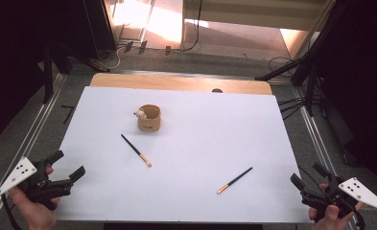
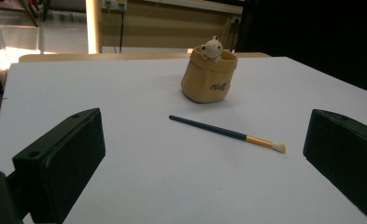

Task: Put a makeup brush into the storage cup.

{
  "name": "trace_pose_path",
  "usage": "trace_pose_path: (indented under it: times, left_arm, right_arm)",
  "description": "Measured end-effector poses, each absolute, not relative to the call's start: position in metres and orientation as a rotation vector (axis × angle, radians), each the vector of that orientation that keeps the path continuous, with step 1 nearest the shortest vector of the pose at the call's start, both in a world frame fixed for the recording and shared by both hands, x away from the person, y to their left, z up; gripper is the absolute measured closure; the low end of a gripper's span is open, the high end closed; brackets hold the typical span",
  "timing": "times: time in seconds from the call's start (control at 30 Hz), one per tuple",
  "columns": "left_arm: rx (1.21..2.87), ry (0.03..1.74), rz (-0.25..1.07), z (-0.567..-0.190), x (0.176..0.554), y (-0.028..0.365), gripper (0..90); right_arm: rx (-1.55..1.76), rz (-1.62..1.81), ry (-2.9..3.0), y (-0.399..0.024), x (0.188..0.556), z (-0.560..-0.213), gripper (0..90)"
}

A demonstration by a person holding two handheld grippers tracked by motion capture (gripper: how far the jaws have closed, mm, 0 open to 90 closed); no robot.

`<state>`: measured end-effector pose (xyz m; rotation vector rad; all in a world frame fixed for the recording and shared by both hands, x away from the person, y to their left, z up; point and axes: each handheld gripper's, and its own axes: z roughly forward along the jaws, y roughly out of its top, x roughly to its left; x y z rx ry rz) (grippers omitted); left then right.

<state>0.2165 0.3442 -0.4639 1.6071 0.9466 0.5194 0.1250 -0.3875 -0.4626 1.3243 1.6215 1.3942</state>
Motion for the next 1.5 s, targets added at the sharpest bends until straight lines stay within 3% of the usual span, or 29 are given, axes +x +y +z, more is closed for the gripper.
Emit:
trace_pose_path:
  times: [0.2,0.67,1.5]
  left_arm:
    - [1.615,0.939,0.512,-0.465,0.218,0.343,0.0]
    - [1.600,0.931,0.485,-0.465,0.220,0.340,0.0]
    - [1.633,0.924,0.491,-0.466,0.219,0.336,0.0]
  right_arm:
    - [1.328,1.365,1.624,-0.386,0.127,-0.462,13.1]
    - [1.299,1.348,1.719,-0.381,0.128,-0.455,14.3]
    - [1.206,1.196,2.067,-0.362,0.174,-0.432,28.7]
